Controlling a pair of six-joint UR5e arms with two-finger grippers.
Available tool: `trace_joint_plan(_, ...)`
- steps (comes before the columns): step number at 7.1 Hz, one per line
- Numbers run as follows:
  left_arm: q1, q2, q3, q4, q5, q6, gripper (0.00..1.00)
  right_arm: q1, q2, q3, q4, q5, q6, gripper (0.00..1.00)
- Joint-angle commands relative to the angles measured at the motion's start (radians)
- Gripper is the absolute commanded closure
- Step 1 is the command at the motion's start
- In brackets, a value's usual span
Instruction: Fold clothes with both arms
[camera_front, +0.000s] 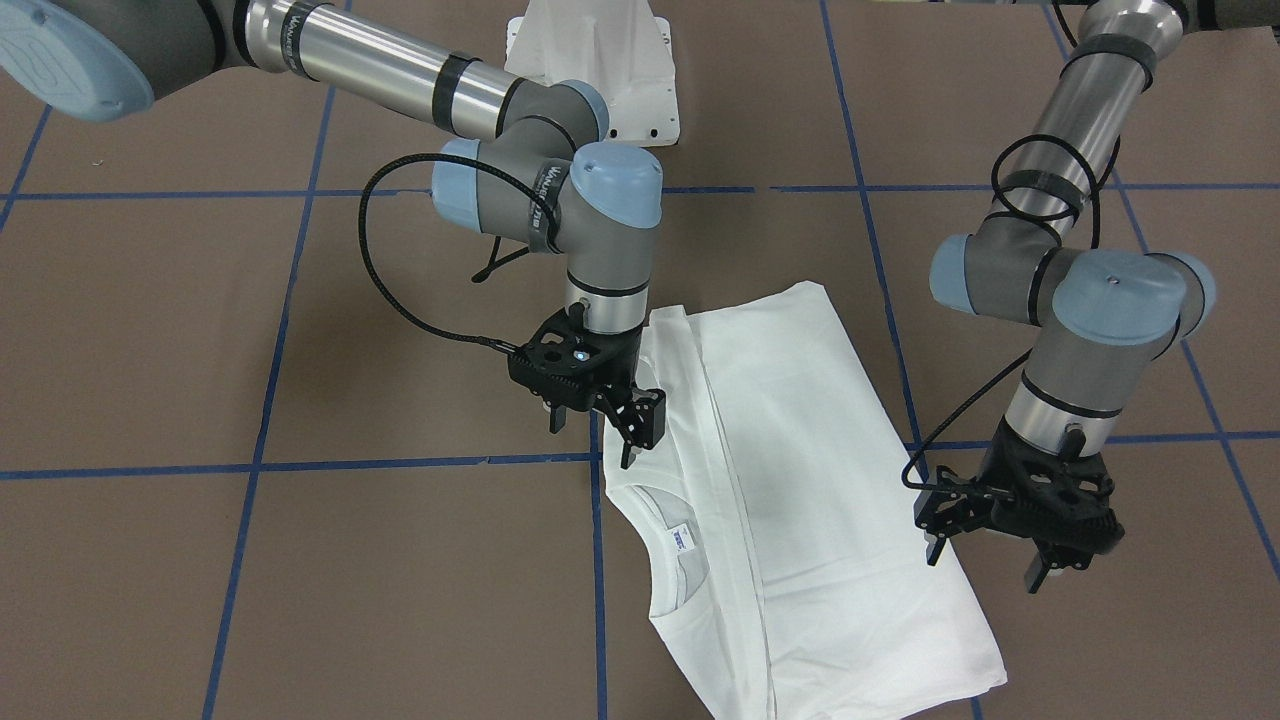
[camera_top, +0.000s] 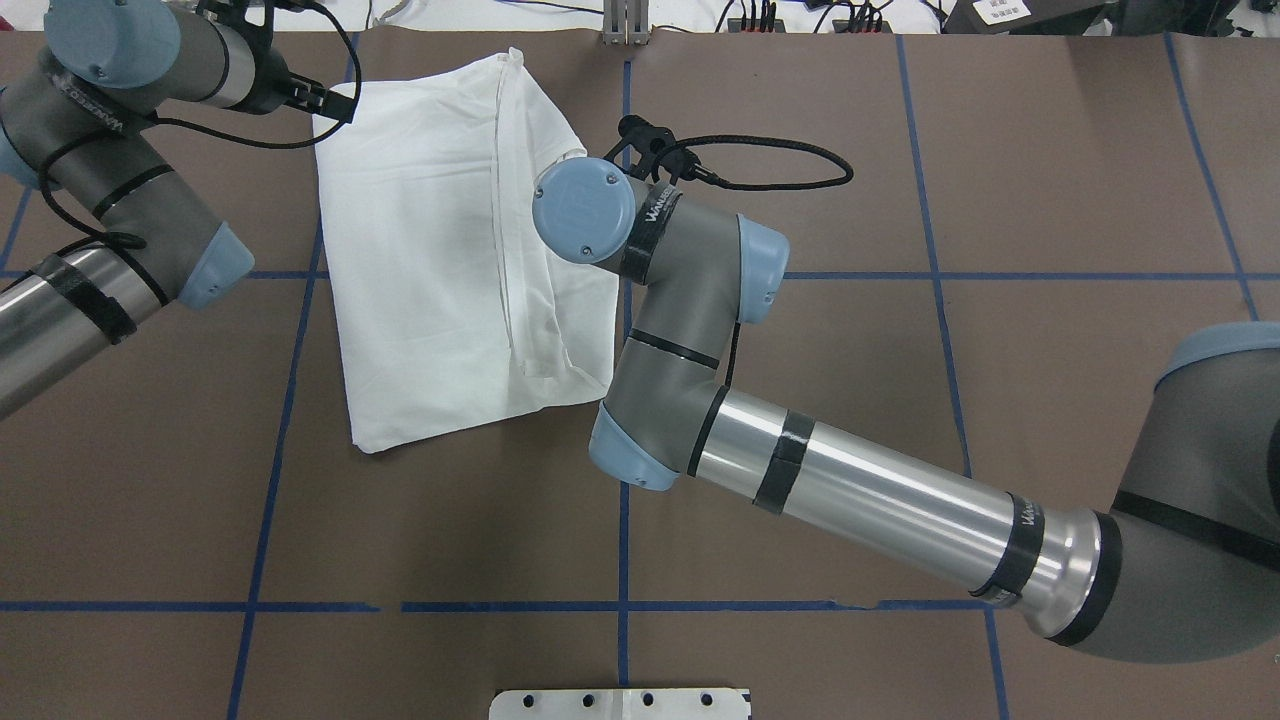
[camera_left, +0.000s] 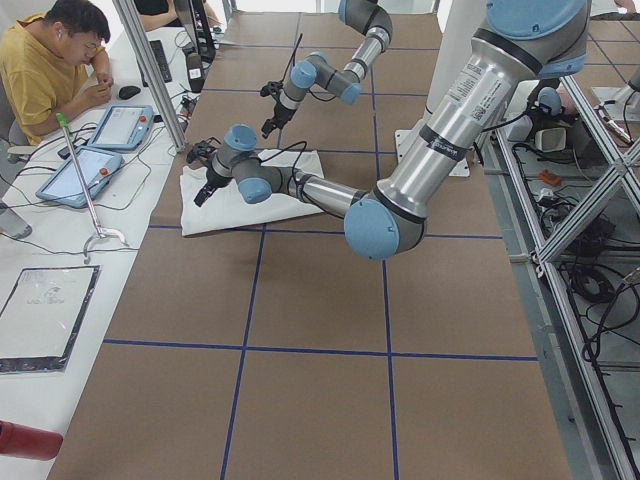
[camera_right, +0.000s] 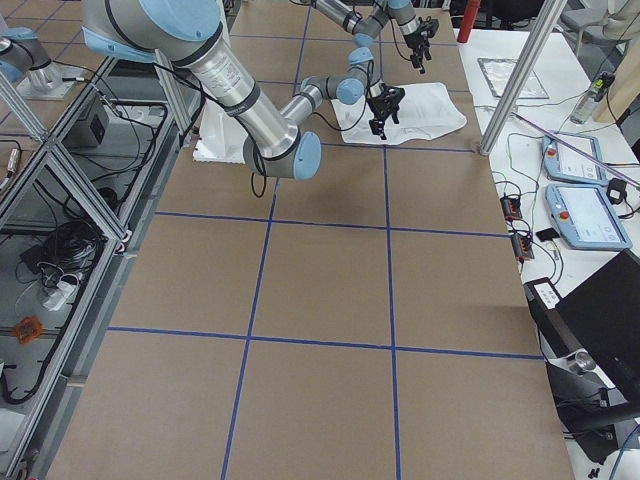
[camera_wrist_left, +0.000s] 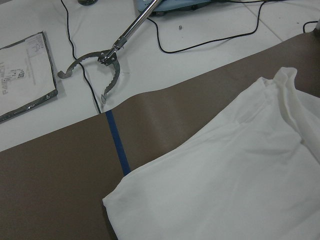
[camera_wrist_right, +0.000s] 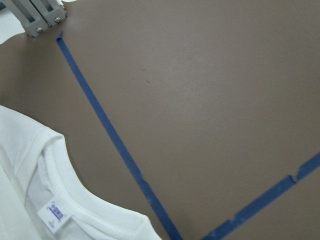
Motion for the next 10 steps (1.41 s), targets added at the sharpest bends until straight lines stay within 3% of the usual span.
trace_joint_plan(1,0.000,0.027,-0.033,-0.002,0.000,-0.007,0.00,-0.021,0.029,-0.119,0.111,-0.074,0.008,0.15)
trace_joint_plan(7,0.000,0.035,-0.033,-0.002,0.000,-0.015,0.00,-0.070,0.042,-0.166,0.115,-0.133,-0.036,0.33)
trace_joint_plan(8,0.000,0.035,-0.033,-0.002,0.000,-0.015,0.00,-0.073,0.043,-0.166,0.115,-0.139,-0.041,0.54)
trace_joint_plan(9,0.000,0.035,-0.033,-0.002,0.001,-0.015,0.00,-0.071,0.049,-0.165,0.115,-0.137,-0.049,1.00)
trace_joint_plan(10,0.000,0.035,-0.033,-0.002,0.001,-0.015,0.00,-0.071,0.049,-0.165,0.113,-0.136,-0.088,1.00)
